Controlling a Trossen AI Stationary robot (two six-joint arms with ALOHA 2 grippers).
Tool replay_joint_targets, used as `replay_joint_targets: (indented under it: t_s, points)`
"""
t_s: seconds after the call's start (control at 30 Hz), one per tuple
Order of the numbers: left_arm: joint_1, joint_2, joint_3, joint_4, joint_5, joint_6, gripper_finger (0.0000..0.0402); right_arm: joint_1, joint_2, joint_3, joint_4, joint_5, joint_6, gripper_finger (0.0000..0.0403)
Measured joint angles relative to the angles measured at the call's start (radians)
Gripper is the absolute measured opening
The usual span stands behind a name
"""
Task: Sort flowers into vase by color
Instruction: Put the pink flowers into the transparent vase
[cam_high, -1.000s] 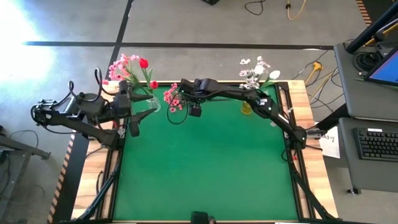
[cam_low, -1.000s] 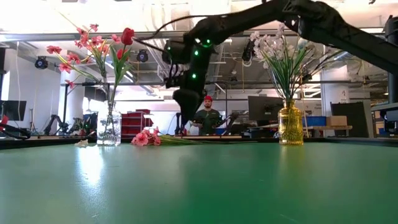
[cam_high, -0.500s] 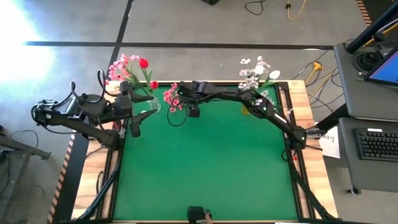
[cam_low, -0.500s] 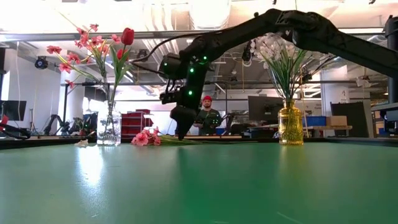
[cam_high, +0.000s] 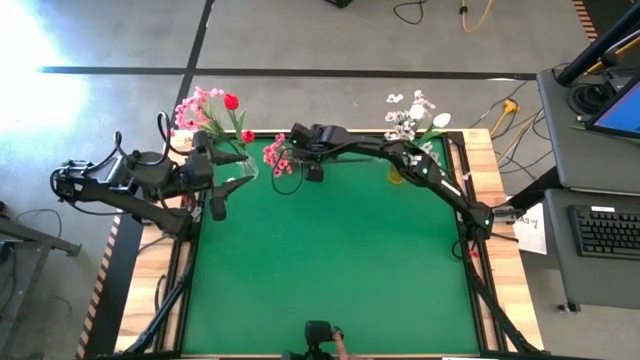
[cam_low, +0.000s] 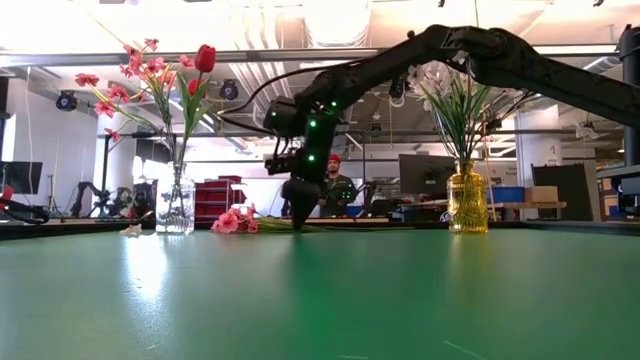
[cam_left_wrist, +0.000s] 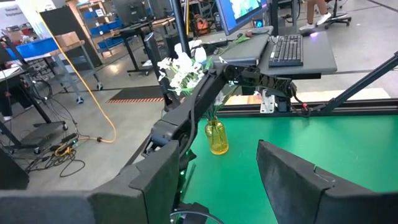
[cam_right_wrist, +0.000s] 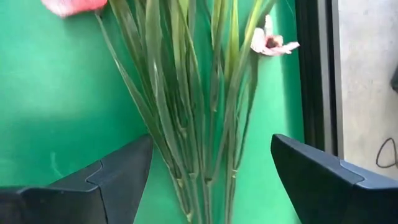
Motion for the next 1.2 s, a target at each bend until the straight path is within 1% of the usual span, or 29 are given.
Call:
replay_joint_targets:
  t_s: [0.13, 0.23, 0.5, 0.6, 0.77, 1.07, 1.2]
  points:
    - [0.000, 0.000, 0.000, -0.001, 0.000, 0.000, 0.0200, -0.001, 0.000, -0.004, -0.001, -0.002, -0.034, 0.0315]
    - [0.000, 0.000, 0.000, -0.002, 0.000, 0.004, 0.0200, -0.001, 0.000, -0.017, 0.002, -0.042, -0.049, 0.0306]
    - [0.000, 0.002, 0.000, -0.004, 0.000, 0.012, 0.0200, -0.009, -0.004, -0.064, 0.031, -0.064, -0.043, 0.0275]
    - [0.000, 0.002, 0.000, -0.005, 0.000, 0.012, 0.0200, -0.010, -0.004, -0.066, 0.030, -0.075, -0.040, 0.0257]
    - [0.000, 0.002, 0.000, -0.006, 0.000, 0.012, 0.0200, -0.012, -0.004, -0.063, 0.024, -0.143, -0.045, 0.0203]
    - [0.000, 0.002, 0.000, -0.005, 0.000, 0.023, 0.0200, -0.001, -0.003, -0.063, 0.016, -0.166, -0.001, 0.0076]
    - [0.000, 0.002, 0.000, -0.005, 0.000, 0.023, 0.0200, 0.001, -0.003, -0.063, 0.016, -0.164, 0.008, 0.0031]
